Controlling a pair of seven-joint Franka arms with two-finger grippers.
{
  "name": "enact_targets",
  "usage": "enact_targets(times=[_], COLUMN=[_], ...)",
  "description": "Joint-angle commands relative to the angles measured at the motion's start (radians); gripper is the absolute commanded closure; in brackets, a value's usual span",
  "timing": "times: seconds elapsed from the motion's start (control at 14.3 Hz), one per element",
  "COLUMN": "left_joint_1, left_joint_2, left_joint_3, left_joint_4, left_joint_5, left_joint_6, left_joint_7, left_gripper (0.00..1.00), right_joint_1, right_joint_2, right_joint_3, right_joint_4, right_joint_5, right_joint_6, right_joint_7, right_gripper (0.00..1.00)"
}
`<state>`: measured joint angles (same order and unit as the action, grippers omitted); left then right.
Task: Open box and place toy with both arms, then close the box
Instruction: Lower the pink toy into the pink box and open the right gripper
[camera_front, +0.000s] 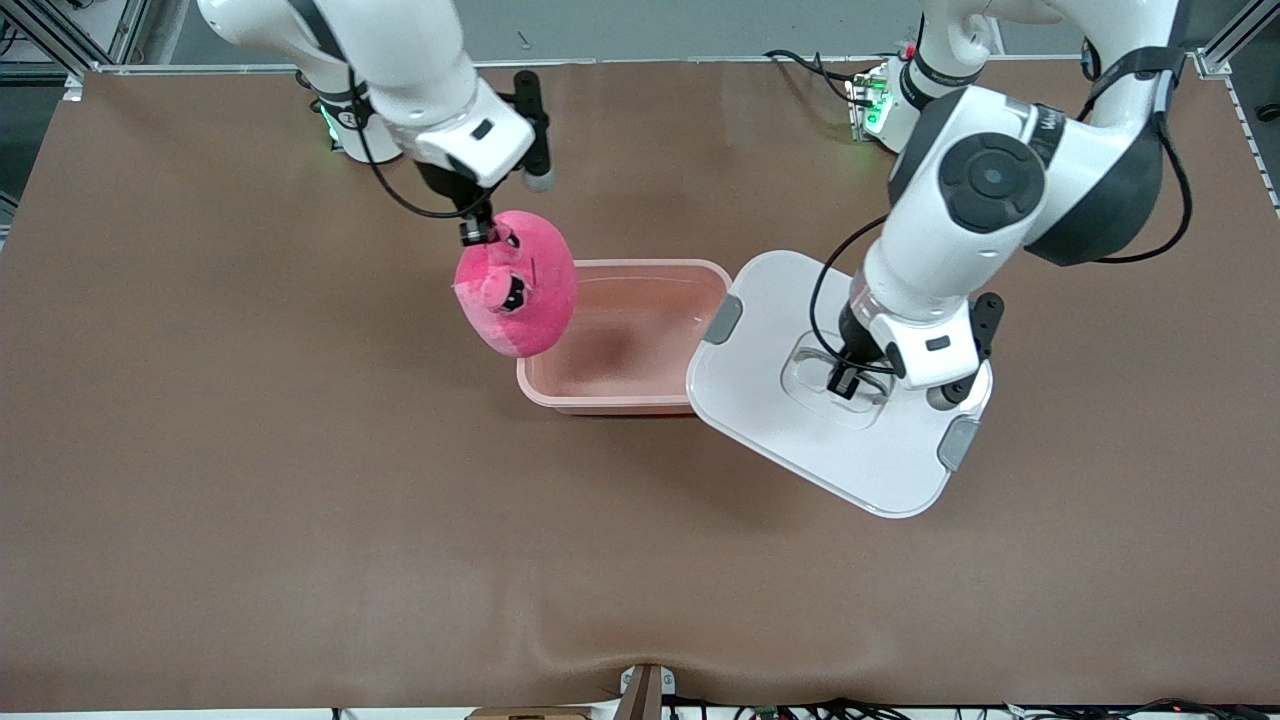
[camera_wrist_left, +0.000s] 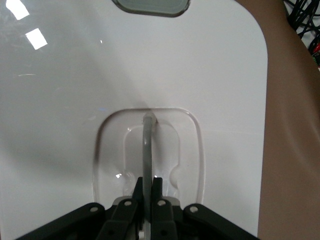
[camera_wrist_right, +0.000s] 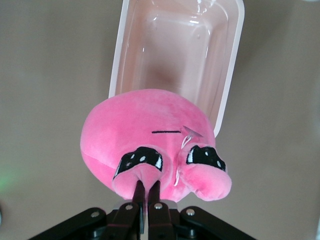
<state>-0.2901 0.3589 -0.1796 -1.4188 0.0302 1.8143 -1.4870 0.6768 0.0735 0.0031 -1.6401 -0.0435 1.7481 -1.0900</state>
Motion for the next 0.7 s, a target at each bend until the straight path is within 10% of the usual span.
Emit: enact_targets(times=[0.0,0.63], left_joint_1=[0.040,0.057], left_joint_2=[-0.023,-0.014], left_joint_3=[-0.008,-0.006], left_joint_4=[-0.012,-0.011], left_joint_5=[-0.042,-0.121], left_joint_6=[-0.032,-0.046], left_joint_7=[0.077,0.142], left_gripper=[1.00,1.00], right_joint_1=[0.029,0.053], right_joint_2=[0.031,0.068], right_joint_3=[-0.012,-0.014], right_joint_4=[-0.003,-0.010], right_joint_5=[-0.062,-0.070], right_joint_6=[0.060,0.096], right_joint_7=[-0.015,-0.037], right_gripper=[1.00,1.00])
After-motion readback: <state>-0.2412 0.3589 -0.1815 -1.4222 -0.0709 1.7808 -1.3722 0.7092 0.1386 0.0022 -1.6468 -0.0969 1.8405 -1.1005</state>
